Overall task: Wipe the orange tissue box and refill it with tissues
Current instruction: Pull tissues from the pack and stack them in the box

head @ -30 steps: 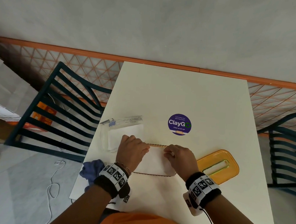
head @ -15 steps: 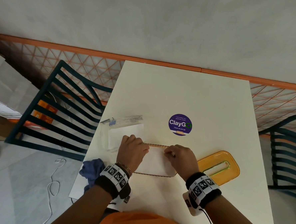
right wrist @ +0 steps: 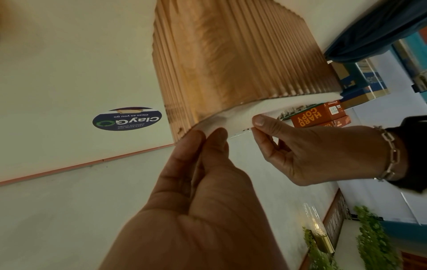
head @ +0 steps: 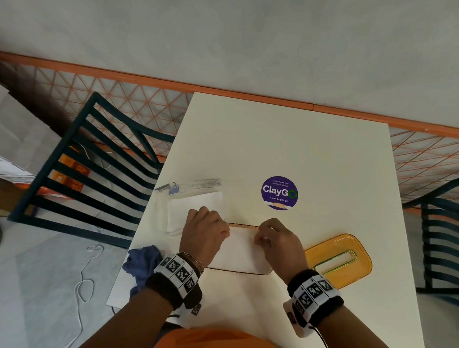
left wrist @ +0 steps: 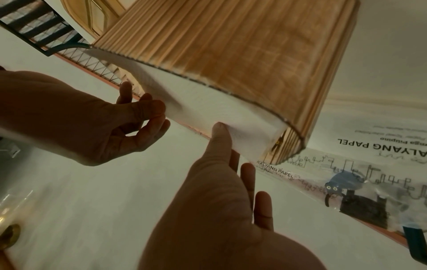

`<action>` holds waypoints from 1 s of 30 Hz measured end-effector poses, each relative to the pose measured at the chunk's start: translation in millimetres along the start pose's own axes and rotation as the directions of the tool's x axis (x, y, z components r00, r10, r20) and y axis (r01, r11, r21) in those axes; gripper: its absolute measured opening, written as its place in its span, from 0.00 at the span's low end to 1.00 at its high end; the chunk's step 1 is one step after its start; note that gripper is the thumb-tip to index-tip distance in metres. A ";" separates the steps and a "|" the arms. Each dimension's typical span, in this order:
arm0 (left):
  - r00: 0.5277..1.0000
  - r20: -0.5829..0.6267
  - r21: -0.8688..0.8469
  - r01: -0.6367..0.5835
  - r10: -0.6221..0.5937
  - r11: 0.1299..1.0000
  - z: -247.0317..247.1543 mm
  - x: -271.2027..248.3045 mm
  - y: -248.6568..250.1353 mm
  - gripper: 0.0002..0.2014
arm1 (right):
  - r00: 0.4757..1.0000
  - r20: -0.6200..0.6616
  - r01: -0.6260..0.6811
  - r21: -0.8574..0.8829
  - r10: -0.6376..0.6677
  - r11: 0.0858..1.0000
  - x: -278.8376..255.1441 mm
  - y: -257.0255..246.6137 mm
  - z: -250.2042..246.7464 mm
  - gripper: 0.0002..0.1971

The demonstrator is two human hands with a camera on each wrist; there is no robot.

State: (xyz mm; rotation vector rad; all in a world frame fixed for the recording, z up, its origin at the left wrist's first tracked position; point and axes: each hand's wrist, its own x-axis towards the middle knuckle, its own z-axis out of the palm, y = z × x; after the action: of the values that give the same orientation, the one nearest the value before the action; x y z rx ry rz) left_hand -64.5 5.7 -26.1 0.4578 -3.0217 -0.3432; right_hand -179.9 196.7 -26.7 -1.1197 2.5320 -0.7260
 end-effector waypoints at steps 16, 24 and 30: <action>0.976 0.129 -0.079 -0.168 0.178 0.983 -4.9 -21.3 -4.1 0.08 | 0.987 0.116 0.120 -0.109 -0.108 0.987 -15.8 -1.7 -8.9 0.05; 0.967 0.239 -0.094 -0.064 0.084 0.994 -7.3 -22.9 -11.3 0.04 | 0.982 0.184 0.065 -0.134 -0.040 0.989 -22.3 2.3 -1.6 0.05; 0.910 0.413 0.005 0.025 -0.025 1.000 -10.8 -7.8 -7.6 0.16 | 0.953 0.281 -0.072 -0.163 0.117 0.984 1.0 2.5 -12.0 0.10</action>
State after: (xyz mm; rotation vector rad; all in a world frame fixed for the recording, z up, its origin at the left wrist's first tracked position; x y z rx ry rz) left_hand -53.8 -1.3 -17.5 0.4781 -3.4278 -0.5015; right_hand -187.3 201.4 -18.1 -1.0544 2.3992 -0.3209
